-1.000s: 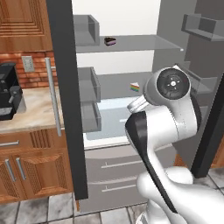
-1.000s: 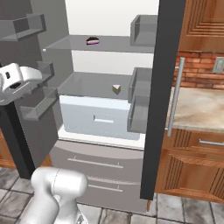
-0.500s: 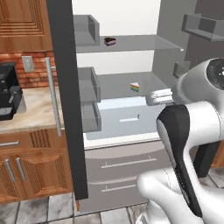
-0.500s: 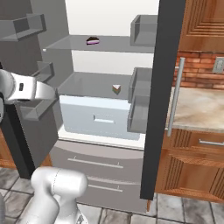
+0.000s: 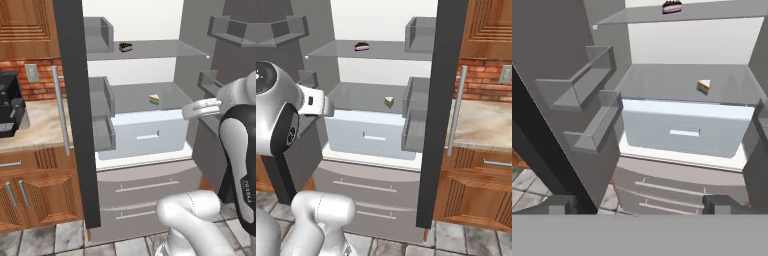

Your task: Take the cakes from the fridge and place them on the empty tray on the dining counter.

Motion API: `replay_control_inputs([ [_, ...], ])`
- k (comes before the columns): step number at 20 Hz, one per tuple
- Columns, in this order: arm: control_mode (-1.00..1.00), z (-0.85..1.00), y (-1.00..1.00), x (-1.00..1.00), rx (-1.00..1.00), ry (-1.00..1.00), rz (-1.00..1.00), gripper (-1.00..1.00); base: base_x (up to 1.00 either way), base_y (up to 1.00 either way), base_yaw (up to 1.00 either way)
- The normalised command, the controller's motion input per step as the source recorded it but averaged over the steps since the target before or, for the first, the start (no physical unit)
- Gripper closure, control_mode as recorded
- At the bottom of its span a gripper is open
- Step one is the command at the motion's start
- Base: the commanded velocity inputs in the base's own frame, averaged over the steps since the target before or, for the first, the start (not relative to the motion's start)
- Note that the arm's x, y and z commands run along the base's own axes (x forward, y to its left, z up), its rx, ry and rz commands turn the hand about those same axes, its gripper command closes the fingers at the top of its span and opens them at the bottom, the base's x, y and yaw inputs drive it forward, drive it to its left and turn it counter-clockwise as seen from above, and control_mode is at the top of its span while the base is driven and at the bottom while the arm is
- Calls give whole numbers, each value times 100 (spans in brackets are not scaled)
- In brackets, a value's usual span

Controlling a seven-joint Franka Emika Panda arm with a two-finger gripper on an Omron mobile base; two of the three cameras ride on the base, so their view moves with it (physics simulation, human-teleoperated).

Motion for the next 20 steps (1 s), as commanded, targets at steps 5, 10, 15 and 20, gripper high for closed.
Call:
replay_control_inputs([
  [5, -100, -10, 5, 7, 0, -2, 5, -100, 0, 0, 0],
  [10, 100, -9, 0, 8, 0, -3, 0, -100, 8, 0, 0],
  [15, 100, 0, 0, 0, 0, 0, 0, -100, 69, 0, 0],
  [20, 100, 0, 0, 0, 0, 0, 0, -100, 98, -2, 0],
])
